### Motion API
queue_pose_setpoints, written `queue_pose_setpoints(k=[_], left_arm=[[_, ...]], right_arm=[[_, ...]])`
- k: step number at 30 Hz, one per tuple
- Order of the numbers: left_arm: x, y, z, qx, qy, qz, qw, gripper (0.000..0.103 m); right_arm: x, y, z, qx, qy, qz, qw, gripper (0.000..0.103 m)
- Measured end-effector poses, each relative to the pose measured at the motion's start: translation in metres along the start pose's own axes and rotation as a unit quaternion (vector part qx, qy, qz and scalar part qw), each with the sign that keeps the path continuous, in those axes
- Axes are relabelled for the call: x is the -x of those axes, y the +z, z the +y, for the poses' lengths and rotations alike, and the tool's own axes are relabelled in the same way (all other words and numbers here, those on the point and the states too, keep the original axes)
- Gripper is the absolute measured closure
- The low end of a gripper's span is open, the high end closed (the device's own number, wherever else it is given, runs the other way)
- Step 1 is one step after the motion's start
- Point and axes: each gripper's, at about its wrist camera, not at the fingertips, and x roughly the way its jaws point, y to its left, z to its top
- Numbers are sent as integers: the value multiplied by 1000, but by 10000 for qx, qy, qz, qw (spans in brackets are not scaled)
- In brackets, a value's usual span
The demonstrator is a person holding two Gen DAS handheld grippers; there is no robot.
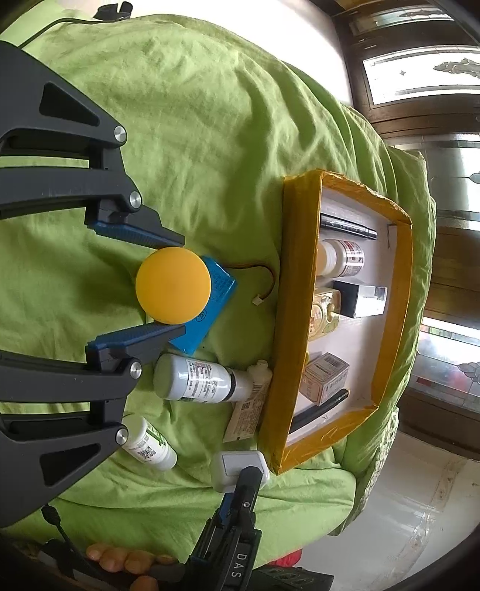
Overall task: Organize rigid objects
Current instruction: 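Lift the yellow ball in the left tool and the plug in the right tool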
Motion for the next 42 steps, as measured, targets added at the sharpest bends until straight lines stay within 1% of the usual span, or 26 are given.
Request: queue_pose_setpoints(k=[7,13,27,35,42], left_arm=[[0,-1,0,-56,108,-9,9999,65],[0,-2,-1,-57,113,-21,9999,65],[2,0,-1,-43,86,-68,9999,65],[4,0,0,-27,53,-108,9999,65],[10,1,3,35,19,-219,9998,65]], right_arm=[[-4,-3,4,107,-55,70,9999,79],[-7,-5,5,133,-68,104,9998,79],[10,-5,24,378,107,-98,9992,79],[7,-6,25,391,50,-68,9992,79],[8,-9,26,422,-12,-84,9991,79]])
